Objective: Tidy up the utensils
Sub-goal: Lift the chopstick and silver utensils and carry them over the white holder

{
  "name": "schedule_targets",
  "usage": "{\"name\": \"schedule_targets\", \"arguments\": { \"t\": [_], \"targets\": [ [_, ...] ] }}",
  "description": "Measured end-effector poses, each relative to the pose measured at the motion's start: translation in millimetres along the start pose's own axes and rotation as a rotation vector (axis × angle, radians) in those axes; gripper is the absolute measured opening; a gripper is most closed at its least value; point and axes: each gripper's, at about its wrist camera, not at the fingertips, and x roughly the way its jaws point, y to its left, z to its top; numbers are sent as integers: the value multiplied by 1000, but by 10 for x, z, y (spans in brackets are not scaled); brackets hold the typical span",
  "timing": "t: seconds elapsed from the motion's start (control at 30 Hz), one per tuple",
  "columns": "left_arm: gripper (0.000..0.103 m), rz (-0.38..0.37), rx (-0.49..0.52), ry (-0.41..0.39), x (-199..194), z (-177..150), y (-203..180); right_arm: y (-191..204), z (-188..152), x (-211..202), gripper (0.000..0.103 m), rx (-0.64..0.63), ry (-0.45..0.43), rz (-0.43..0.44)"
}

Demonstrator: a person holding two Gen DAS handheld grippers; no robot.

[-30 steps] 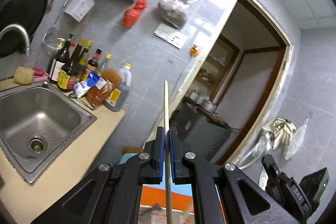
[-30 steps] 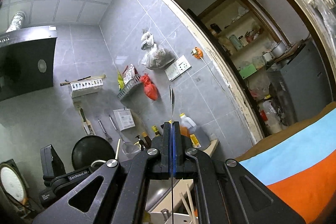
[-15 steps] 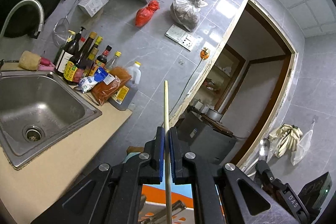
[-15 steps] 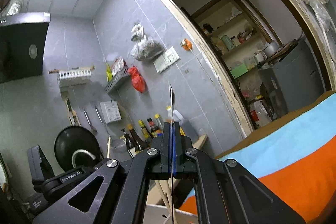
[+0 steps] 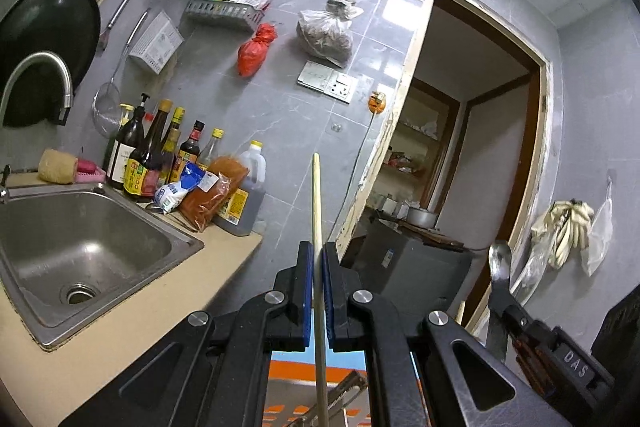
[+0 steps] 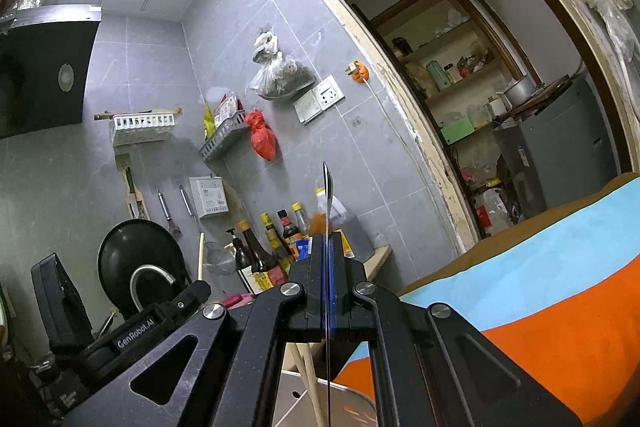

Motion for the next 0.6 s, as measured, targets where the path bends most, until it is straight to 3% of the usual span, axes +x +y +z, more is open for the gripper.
{"name": "schedule_targets", "arguments": {
  "t": [0.33,0.6],
  "targets": [
    [5,10,52,47,-48,-17,-33,-15,-34,6,1,-5,34,-2],
    [9,-13,85,158,-70,43,-64,8,-17,-26,3,-17,118,-21]
  ]
}}
